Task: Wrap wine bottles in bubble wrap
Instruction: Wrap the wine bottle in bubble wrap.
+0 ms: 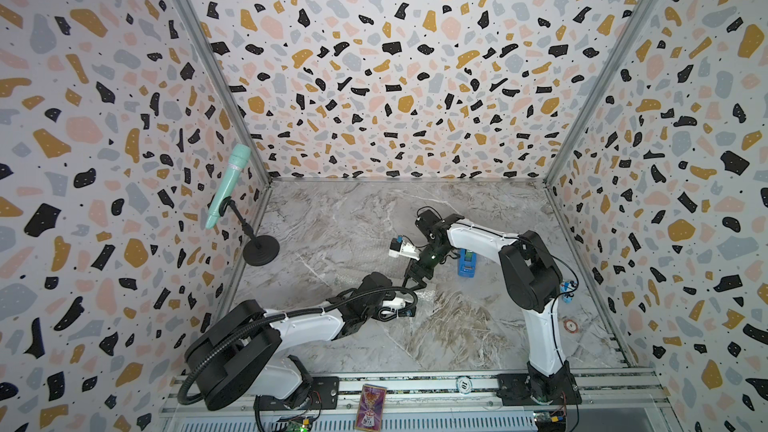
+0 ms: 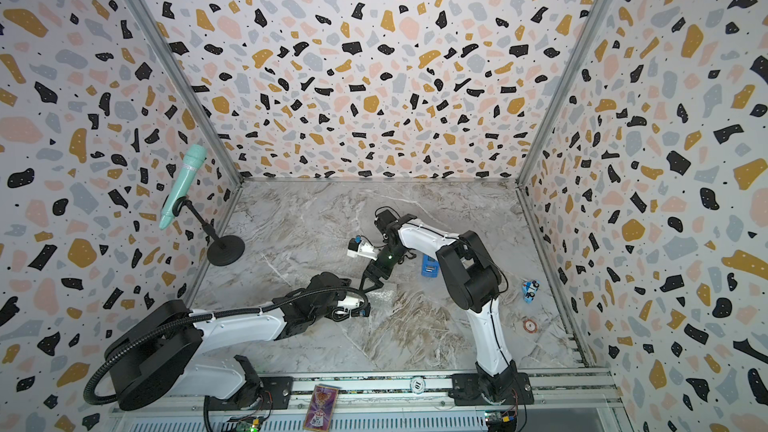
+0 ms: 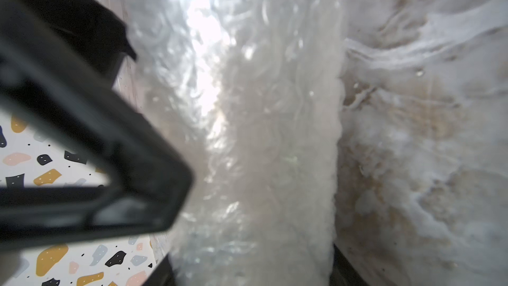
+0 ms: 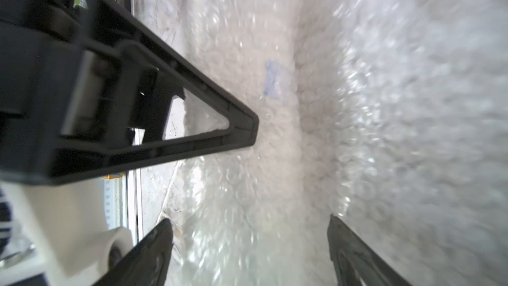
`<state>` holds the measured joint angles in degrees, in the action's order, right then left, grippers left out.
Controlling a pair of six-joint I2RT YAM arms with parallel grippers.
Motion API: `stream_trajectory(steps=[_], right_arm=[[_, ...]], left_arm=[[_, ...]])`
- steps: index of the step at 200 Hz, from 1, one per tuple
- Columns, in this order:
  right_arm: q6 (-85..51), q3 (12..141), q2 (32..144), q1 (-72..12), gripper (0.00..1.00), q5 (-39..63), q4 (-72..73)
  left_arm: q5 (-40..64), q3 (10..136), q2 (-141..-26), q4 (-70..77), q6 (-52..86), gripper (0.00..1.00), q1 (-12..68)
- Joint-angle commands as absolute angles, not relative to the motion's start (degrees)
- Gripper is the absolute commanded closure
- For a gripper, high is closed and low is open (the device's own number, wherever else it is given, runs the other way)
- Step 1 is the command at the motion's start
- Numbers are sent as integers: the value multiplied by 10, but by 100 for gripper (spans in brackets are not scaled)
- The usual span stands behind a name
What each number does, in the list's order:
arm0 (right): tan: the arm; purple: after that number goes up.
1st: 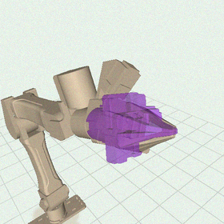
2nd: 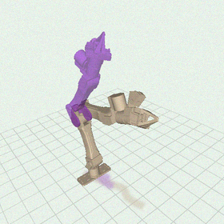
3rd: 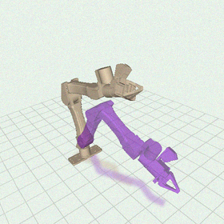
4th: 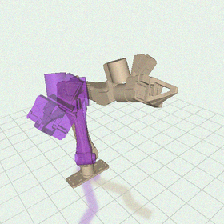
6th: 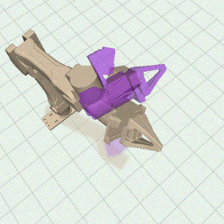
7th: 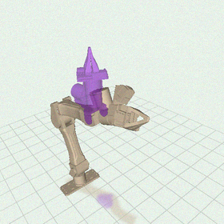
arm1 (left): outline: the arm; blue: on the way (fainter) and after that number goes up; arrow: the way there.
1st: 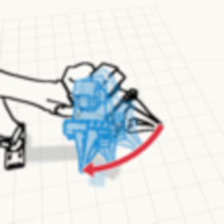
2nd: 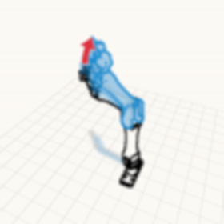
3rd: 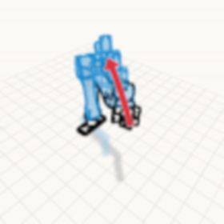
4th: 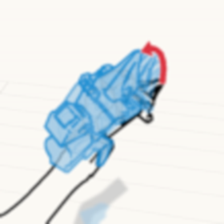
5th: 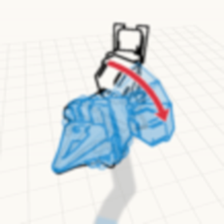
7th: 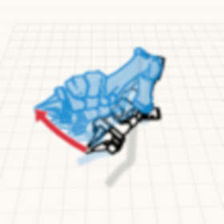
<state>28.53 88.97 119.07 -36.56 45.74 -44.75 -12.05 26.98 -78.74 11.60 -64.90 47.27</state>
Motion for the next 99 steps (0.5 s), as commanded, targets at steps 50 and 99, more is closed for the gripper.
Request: stream_trajectory(steps=[50, 99], right_arm=[[233, 856, 1089, -343, 5, 385, -366], [123, 681, 909, -279, 5, 273, -141]], left_arm=[[-80, 325, -797, -5, -612, 56, 473], [-40, 404, -837, -113, -551, 58, 469]])
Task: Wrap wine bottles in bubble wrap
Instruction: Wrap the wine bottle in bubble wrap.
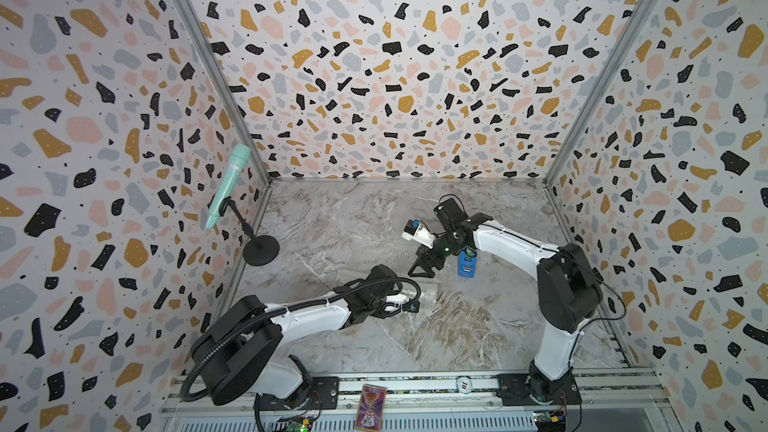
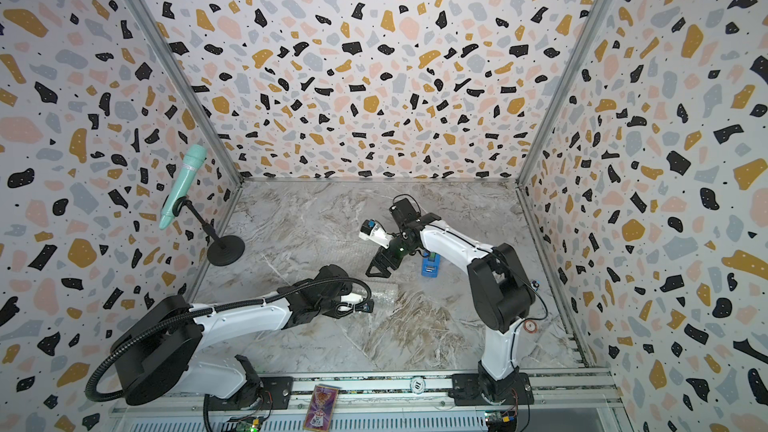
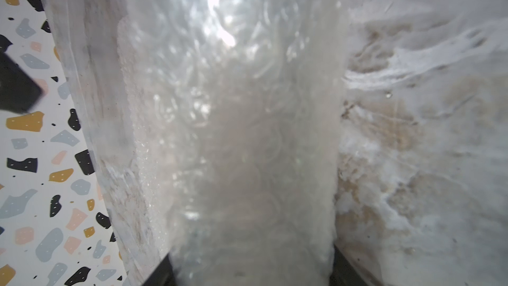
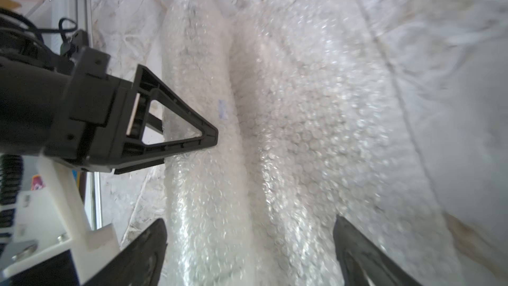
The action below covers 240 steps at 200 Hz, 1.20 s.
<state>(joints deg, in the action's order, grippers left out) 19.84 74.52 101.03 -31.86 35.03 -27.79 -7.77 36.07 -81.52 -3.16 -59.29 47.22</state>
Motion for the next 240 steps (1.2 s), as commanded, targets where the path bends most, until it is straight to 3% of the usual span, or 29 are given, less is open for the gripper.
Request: stream_trajectory(steps=[1, 18, 69, 90, 129, 145, 195, 240], right_arm=[[119, 677, 905, -276, 5, 270, -137], [82, 610, 836, -243, 4, 217, -69], [72, 484, 691, -223, 1, 49, 36], [49, 447, 661, -209, 1, 50, 78], [113, 356, 584, -200, 1, 168, 182], [184, 315, 548, -228, 1, 175, 218], [388, 283, 538, -406, 3, 34, 208], [429, 262, 536, -458, 4, 25, 222]], left_arm=[[-40, 405, -839, -116, -550, 58, 469], [-41, 450, -870, -170, -530, 62, 465], [67, 572, -945, -310, -476, 61, 415], [103, 609, -969, -349, -466, 60, 400], [119, 665, -1008, -408, -455, 52, 391], [119, 666, -1012, -405, -450, 47, 389], [125, 650, -1001, -384, -437, 31, 373], [131, 637, -987, -365, -433, 24, 357]])
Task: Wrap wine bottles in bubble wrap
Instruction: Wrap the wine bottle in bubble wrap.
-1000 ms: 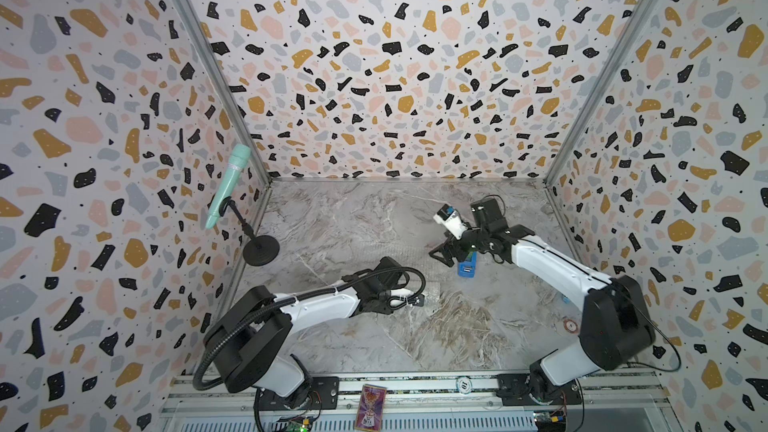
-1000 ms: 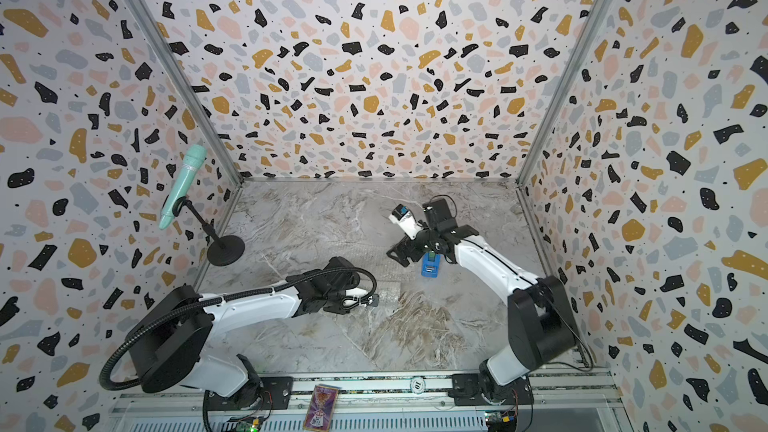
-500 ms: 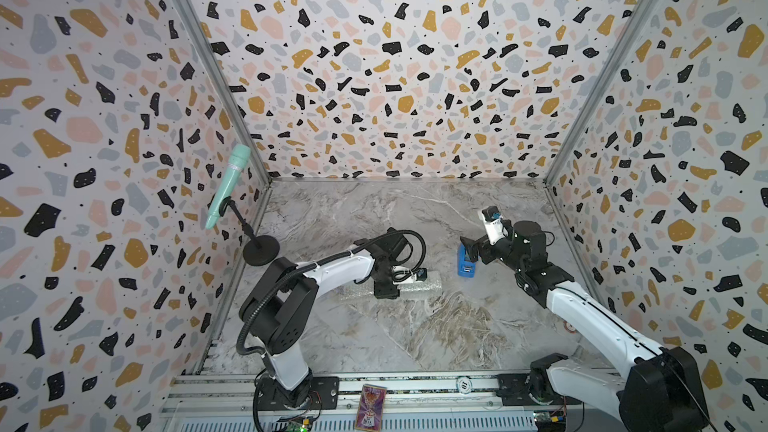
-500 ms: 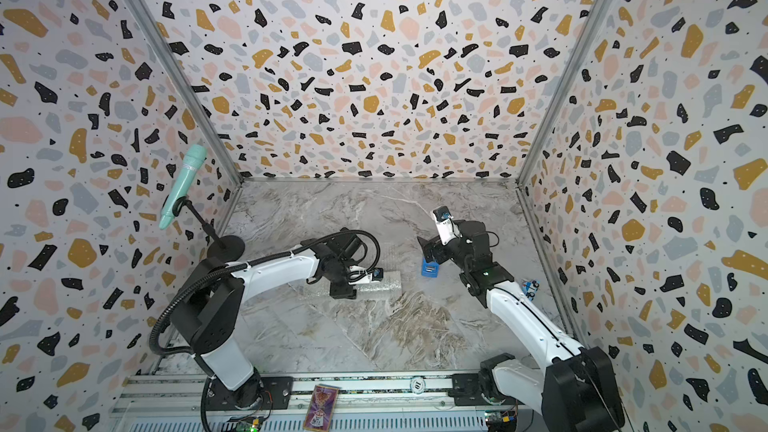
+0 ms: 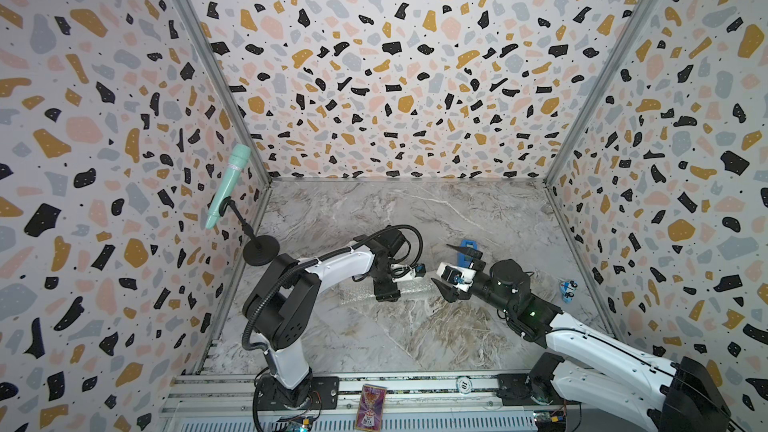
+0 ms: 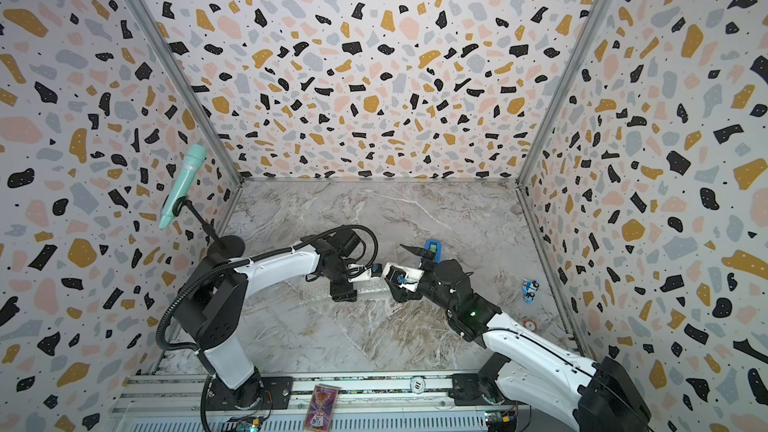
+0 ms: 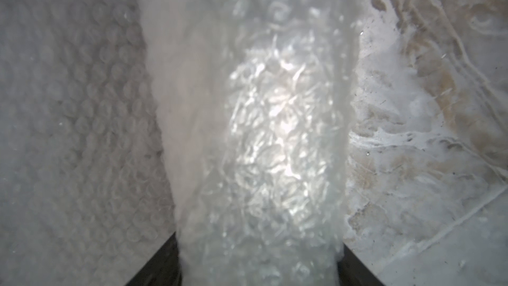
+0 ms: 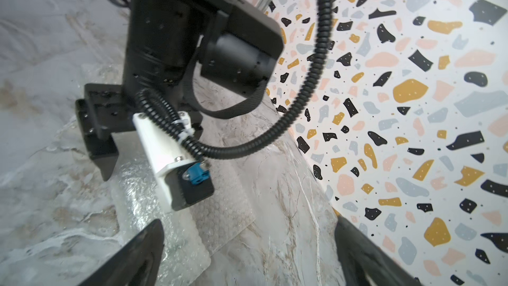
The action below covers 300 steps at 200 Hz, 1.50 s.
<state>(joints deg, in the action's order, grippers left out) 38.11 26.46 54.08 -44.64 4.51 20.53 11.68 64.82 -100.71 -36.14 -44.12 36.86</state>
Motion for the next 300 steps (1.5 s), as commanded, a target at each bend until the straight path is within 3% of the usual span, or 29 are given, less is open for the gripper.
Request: stream_trajectory(steps=[1, 33, 86, 127, 191, 240, 300], right_arm=[[429, 261, 536, -458, 4, 25, 221], [454, 255, 537, -493, 5, 1, 188], [515, 262, 612, -581, 5, -70, 162], [561, 269, 690, -621, 4, -121, 221], [619, 256, 776, -641, 5, -185, 344], [594, 268, 833, -641, 12, -201, 354], [563, 311, 943, -630, 13, -259, 403]], left_arm=[[132, 636, -987, -365, -433, 24, 357], [146, 627, -977, -353, -429, 23, 343], [177, 635, -991, -365, -440, 39, 334], [220, 655, -1018, -398, -449, 40, 323], [274, 698, -1061, -456, -443, 42, 302], [319, 710, -1076, -478, -427, 43, 284], [326, 717, -1093, -486, -418, 44, 279]])
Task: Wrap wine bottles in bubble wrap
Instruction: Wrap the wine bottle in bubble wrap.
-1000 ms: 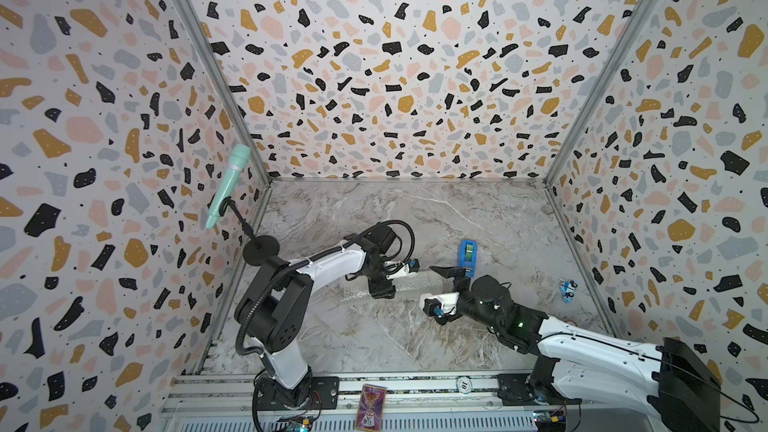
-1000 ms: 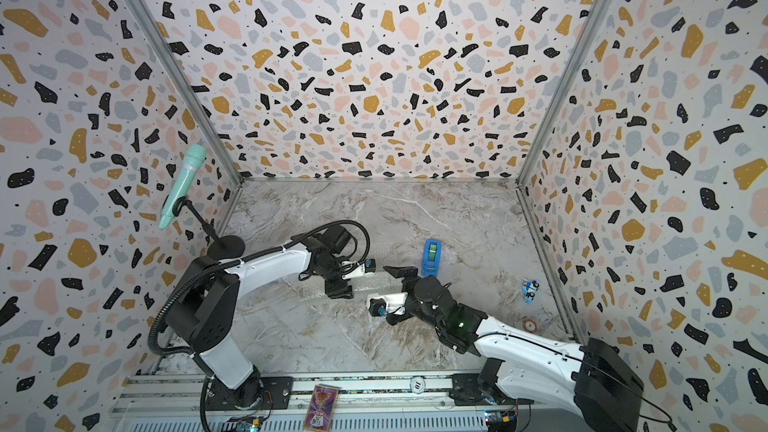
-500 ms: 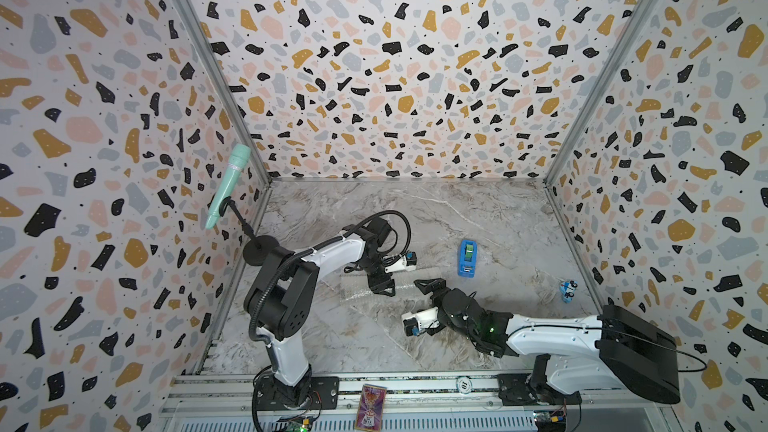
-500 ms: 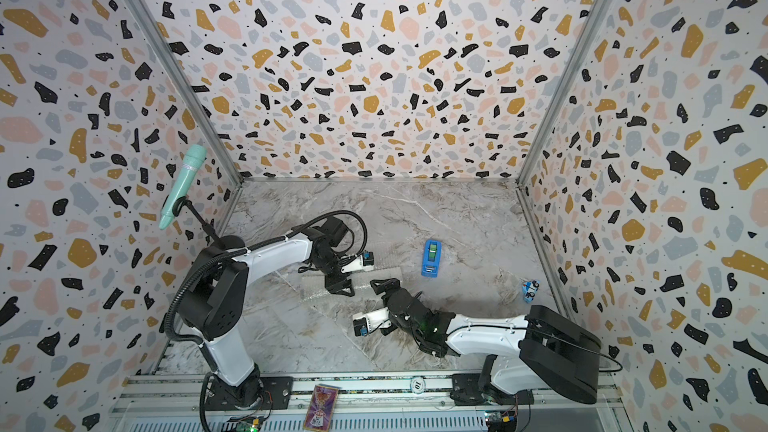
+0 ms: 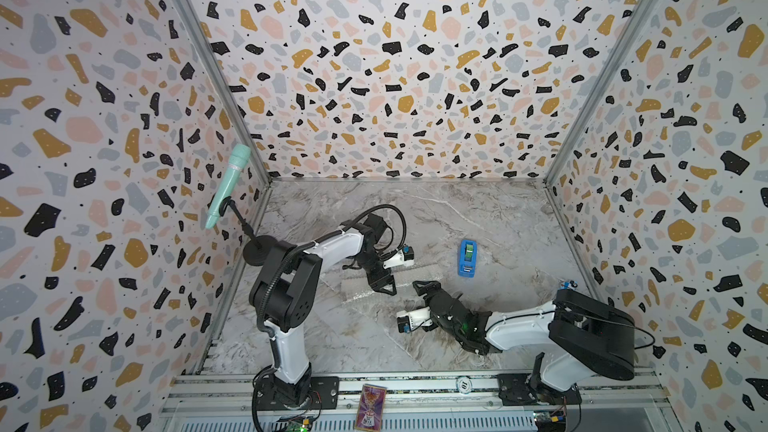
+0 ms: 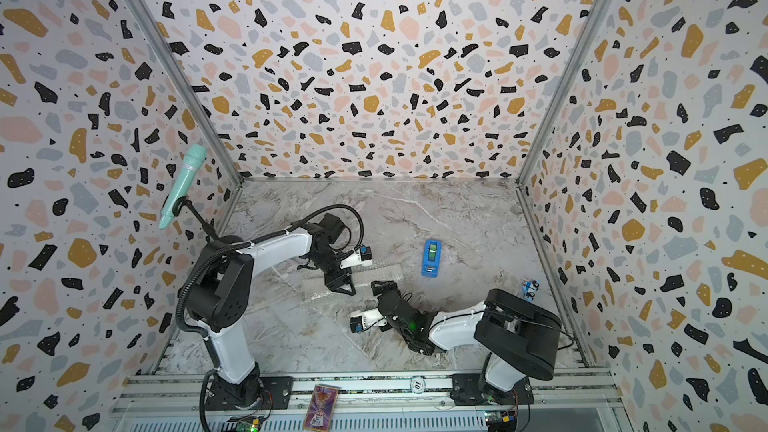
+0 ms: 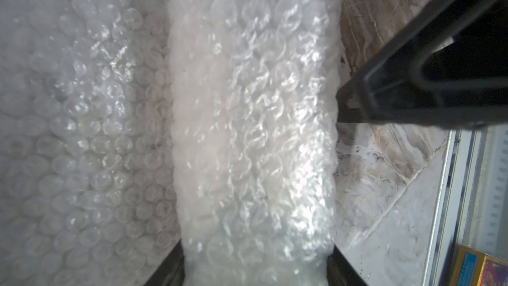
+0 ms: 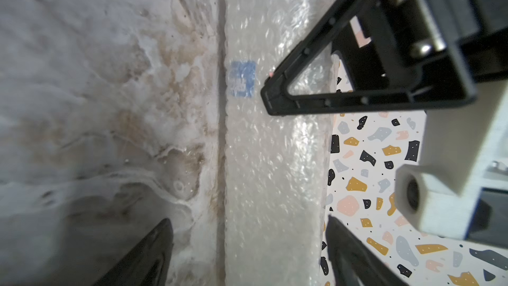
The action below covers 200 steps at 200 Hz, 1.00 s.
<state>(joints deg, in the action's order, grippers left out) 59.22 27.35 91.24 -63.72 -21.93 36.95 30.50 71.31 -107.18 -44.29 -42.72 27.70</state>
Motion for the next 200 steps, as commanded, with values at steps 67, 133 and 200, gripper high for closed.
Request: stream_trajectory(steps=[67, 133, 200], right_arm=[[540, 344, 996, -616, 22, -281, 408], [538, 383, 1037, -607, 27, -273, 354], [547, 398, 1047, -602, 49, -267, 318]], left_arm=[[349, 727, -1106, -498, -424, 45, 273], [371, 730, -1100, -509, -431, 45, 265], [378, 733, -1101, -511, -433, 43, 261]])
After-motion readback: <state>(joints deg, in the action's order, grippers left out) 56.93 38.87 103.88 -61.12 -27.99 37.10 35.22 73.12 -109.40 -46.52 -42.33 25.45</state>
